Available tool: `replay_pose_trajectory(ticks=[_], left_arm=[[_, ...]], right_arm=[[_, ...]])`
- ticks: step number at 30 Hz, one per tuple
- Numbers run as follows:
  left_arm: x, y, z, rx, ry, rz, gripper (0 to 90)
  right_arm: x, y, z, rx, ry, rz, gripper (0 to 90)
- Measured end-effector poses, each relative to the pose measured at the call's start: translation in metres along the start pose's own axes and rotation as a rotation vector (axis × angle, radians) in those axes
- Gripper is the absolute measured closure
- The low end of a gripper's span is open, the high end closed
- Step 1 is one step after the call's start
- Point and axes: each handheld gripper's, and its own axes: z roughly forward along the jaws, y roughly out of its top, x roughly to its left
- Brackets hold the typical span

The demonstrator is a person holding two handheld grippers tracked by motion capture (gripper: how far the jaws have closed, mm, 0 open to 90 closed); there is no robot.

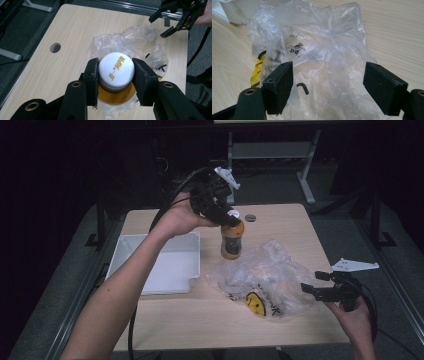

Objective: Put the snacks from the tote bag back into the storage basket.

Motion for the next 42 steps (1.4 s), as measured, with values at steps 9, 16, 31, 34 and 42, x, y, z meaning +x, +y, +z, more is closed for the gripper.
replay_pose_trajectory(ticks=[9,16,31,34,42], left_arm=[[0.005,-0.012,-0.012,0.011,0.022,-0.02,59.1],[0.007,-0.02,-0.02,0.021,0.034,-0.034,59.1],[0.01,-0.037,-0.037,0.016,0.068,-0.068,59.1],[0.011,-0.041,-0.041,0.024,0.077,-0.069,59.1],[0.013,-0.052,-0.045,0.026,0.086,-0.087,59.1]], right_arm=[[0.0,0.0,0.0,0.003,0.001,0.009,23.4],[0.0,0.001,0.001,0.008,0.0,0.009,23.4],[0.0,0.0,0.001,0.007,-0.002,0.005,23.4],[0.0,0.0,0.001,0.005,-0.002,0.0,23.4],[0.0,0.0,0.001,0.007,-0.004,0.006,23.4]])
